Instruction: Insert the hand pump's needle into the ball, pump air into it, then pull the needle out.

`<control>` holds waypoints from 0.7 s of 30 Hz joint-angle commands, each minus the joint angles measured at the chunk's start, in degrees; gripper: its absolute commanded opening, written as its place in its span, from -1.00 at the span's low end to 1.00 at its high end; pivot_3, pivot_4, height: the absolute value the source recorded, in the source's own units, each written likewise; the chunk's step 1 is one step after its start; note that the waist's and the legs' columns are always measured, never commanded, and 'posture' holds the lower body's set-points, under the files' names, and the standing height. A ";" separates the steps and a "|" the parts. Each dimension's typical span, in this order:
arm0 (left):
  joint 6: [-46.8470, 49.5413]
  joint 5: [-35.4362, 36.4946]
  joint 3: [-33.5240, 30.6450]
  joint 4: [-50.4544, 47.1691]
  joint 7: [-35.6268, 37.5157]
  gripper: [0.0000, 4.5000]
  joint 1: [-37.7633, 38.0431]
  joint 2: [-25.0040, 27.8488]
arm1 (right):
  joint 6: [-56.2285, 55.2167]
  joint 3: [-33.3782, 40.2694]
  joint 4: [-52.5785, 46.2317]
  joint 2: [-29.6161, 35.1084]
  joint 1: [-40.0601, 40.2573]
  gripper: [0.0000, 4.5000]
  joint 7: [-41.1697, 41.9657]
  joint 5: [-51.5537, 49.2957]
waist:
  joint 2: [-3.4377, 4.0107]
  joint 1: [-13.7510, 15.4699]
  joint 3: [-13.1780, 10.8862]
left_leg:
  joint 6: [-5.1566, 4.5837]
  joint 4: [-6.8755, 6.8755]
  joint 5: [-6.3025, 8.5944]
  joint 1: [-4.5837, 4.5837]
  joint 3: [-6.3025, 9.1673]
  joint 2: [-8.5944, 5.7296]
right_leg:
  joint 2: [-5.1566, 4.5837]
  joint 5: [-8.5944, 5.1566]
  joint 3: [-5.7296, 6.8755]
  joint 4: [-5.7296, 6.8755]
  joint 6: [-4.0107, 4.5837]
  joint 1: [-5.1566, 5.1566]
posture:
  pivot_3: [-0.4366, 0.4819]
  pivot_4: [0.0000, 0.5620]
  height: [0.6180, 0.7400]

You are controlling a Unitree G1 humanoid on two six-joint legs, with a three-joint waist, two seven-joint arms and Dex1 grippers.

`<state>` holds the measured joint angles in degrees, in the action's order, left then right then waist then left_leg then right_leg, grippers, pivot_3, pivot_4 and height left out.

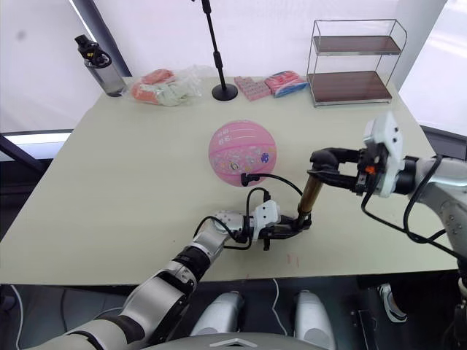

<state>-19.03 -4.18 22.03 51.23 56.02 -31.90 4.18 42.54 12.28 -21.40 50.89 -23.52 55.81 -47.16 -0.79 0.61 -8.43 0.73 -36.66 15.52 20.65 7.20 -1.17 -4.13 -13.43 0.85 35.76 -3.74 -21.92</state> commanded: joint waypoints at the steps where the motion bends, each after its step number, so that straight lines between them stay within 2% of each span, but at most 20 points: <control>1: 5.08 -4.20 2.14 6.90 -0.35 -0.51 3.93 2.41 | 2.11 6.17 -0.81 2.05 -4.28 -0.17 -0.90 -5.53 | 0.01 0.00 -0.01 | 0.00 0.00 0.00 0.00 -0.01 0.00 | 0.00 0.00 0.00 0.00 0.00 0.00 | -0.05 -0.47 0.86; 11: 4.87 -4.38 2.29 6.97 -0.35 -0.51 3.94 2.47 | 4.61 7.83 0.12 4.18 -8.43 -0.17 -1.85 -8.83 | 0.02 0.01 -0.03 | 0.00 0.00 0.00 0.01 -0.02 0.00 | -0.01 0.00 0.00 -0.01 0.00 -0.01 | -0.05 -0.47 0.86; 18: 4.89 -4.37 2.30 6.96 -0.35 -0.51 3.98 2.50 | 2.33 2.66 -1.55 4.16 -3.15 -0.17 0.51 -3.17 | 0.01 -0.02 -0.02 | 0.00 0.00 0.00 0.00 -0.02 0.01 | 0.00 0.00 0.00 -0.01 0.00 0.00 | -0.05 -0.47 0.86; 21: 4.93 -4.38 2.31 7.02 -0.40 -0.51 3.97 2.45 | -1.74 -2.25 -0.67 3.45 1.15 -0.17 1.81 2.58 | -0.07 -0.05 0.04 | 0.00 0.00 0.00 -0.02 -0.04 0.01 | -0.01 0.00 -0.01 0.00 0.00 0.00 | -0.05 -0.47 0.86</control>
<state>-19.03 -4.27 22.10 51.21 55.95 -31.85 4.27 42.37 13.38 -22.06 54.58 -24.57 56.93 -48.61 -0.86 0.56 -8.39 0.73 -36.65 15.52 20.62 7.17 -1.15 -4.13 -13.43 0.85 35.76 -3.74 -21.91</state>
